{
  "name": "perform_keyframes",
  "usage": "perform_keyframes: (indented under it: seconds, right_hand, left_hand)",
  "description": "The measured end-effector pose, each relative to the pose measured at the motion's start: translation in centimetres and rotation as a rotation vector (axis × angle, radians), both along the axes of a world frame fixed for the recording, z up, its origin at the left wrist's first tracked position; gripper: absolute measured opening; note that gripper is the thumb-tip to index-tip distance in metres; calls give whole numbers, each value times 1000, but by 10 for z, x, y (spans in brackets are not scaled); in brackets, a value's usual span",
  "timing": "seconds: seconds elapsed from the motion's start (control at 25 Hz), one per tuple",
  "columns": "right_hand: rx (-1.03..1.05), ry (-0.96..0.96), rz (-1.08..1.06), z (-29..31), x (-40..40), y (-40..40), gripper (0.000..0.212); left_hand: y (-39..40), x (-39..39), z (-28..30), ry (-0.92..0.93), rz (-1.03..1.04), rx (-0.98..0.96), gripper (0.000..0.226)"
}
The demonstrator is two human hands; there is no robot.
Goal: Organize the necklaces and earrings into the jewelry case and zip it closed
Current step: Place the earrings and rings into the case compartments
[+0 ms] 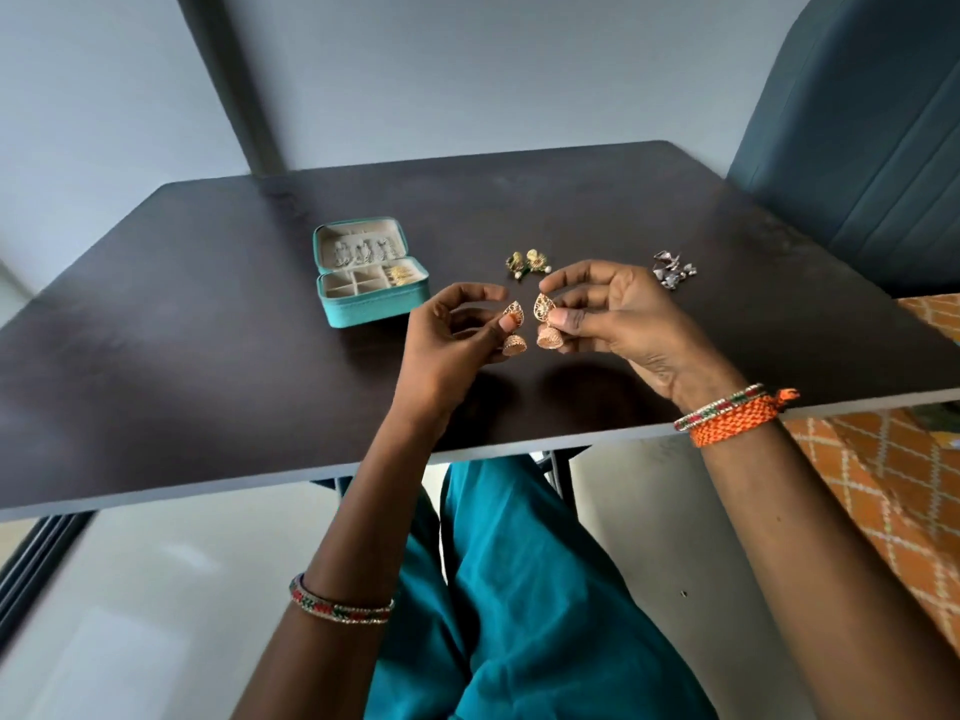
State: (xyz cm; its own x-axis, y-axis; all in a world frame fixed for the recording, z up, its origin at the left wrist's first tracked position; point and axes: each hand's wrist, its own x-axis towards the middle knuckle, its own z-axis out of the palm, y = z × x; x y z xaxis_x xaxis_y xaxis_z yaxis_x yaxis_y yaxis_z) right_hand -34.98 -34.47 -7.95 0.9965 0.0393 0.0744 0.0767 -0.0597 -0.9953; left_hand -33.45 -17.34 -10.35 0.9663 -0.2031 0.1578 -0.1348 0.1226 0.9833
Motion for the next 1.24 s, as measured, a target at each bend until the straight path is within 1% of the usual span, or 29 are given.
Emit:
perform_keyframes:
  seconds: [0.12, 0.28, 0.48, 0.6, 0.76, 0.88, 1.04, 1.24]
  right_hand:
    - [-40, 46, 40, -10, -1, 8, 27]
    - [-141, 52, -16, -16, 4, 16, 30]
    - [-125, 58, -89, -17, 8, 21, 35]
    - [-200, 84, -87, -15, 13, 21, 30]
    - [-284, 148, -46, -11, 20, 19, 17]
    - [-331, 171, -8, -8, 25, 17, 12]
    - [-361, 184, 1, -7, 29, 17, 14]
    - [-309, 197, 6, -7, 29, 14, 14]
  left_hand:
    - [10, -6, -3, -46, 21, 139, 23]
    - [11, -1, -8, -79, 71, 318, 27]
    - [5, 4, -9, -31, 127, 361, 25]
    - [6, 10, -8, -4, 148, 386, 21]
    - [5, 17, -7, -25, 198, 548, 9]
    - [6, 24, -4, 12, 143, 571, 9]
    - [10, 30, -1, 39, 66, 563, 10]
    - [12, 28, 0, 59, 100, 531, 7]
